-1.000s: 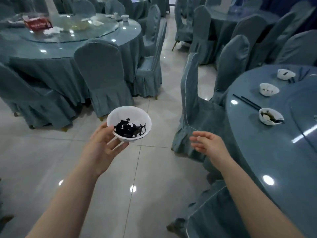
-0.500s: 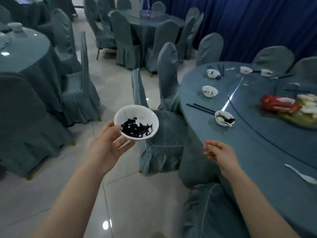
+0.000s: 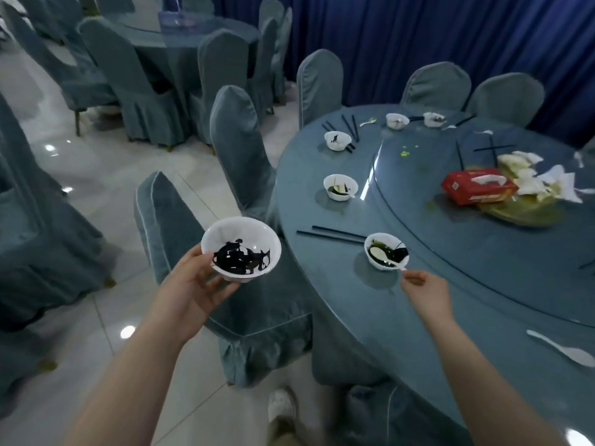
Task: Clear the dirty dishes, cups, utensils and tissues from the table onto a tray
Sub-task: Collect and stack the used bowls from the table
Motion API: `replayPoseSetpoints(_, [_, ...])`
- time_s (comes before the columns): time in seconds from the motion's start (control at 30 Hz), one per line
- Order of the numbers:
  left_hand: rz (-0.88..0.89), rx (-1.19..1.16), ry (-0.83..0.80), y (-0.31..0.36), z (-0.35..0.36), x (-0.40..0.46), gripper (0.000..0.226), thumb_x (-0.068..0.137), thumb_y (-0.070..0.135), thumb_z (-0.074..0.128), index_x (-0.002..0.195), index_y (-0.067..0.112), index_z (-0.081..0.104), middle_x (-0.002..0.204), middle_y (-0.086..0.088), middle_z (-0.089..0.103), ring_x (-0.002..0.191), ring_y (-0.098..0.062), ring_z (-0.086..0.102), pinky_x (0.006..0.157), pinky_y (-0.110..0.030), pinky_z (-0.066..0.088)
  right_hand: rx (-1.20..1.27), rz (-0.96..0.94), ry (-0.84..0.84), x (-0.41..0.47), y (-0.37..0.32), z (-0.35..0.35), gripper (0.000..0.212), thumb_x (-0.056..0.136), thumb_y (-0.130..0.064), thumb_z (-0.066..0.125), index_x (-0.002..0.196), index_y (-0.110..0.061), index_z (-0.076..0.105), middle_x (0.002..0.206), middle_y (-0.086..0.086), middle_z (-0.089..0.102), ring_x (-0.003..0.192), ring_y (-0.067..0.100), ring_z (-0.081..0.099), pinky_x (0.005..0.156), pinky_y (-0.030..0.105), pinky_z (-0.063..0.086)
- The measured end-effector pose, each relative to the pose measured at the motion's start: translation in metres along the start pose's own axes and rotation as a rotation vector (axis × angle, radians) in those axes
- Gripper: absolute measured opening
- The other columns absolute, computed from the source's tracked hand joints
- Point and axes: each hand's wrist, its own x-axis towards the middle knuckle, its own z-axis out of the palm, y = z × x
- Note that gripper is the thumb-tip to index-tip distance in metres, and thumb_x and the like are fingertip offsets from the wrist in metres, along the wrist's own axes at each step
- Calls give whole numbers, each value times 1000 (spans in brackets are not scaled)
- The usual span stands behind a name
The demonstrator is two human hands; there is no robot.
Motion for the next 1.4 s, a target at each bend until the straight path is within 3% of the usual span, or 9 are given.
replayPoseSetpoints(0.13, [-47,13,0,0,43,74,18,93,18,50,106,21,62,97,-7,72,83,-25,69,69,-35,60,-263,-92,10,75,-5,26,24,84,-11,62,107,-12,66,102,6,69,92,24,62,75,28,43])
replayPoseSetpoints(0.33, [-92,63,-25,1,80,143,23,92,19,50,112,21,61,102,-6,71,88,-25,68,78,-39,58,-694,-9,-113,130,-12,59,17,84,-23,58,101,-21,58,99,4,63,104,25,50,68,28,39])
replayPoseSetpoints(0.5, [-186,86,-40,-7,107,185,17,93,17,50,103,21,63,92,-5,73,80,-22,71,69,-37,60,-874,5,-156,143,-10,68,26,87,-13,49,108,-20,62,105,4,64,106,25,52,74,28,43])
replayPoseSetpoints(0.63, [-242,65,-67,-20,125,205,13,93,16,51,98,19,63,84,-5,74,75,-21,72,66,-39,60,-775,2,-124,140,-5,58,26,89,-14,49,104,-21,69,100,5,67,102,26,55,76,30,48])
replayPoseSetpoints(0.8, [-337,78,-110,-41,150,220,8,92,16,55,89,17,62,80,-7,73,77,-25,70,65,-41,60,-387,52,113,128,12,23,17,86,-17,63,99,-16,72,99,2,72,94,22,65,70,24,40])
replayPoseSetpoints(0.93, [-387,86,-130,-54,166,227,7,91,15,56,91,16,62,86,-10,70,84,-29,66,69,-44,60,-330,204,252,111,43,-2,15,87,-20,61,97,-15,71,98,4,72,91,27,65,69,29,42])
replayPoseSetpoints(1.2, [-432,123,-133,-70,172,226,8,93,15,54,95,15,62,71,-8,72,77,-27,67,61,-39,60,-385,269,159,98,72,4,14,86,-22,63,93,-16,74,98,5,69,97,28,60,82,33,48])
replayPoseSetpoints(1.3, [-435,134,-132,-72,172,223,10,92,15,55,98,15,63,79,-10,72,79,-27,68,61,-39,59,-289,214,304,100,58,10,14,87,-27,62,85,-17,72,89,1,66,91,26,61,76,33,45])
replayPoseSetpoints(1.4, [-433,151,-119,-72,168,220,11,92,15,55,99,17,64,94,-13,67,88,-30,66,62,-40,59,-69,302,167,107,38,21,24,88,-37,62,99,-15,66,87,-1,67,92,24,65,71,29,44])
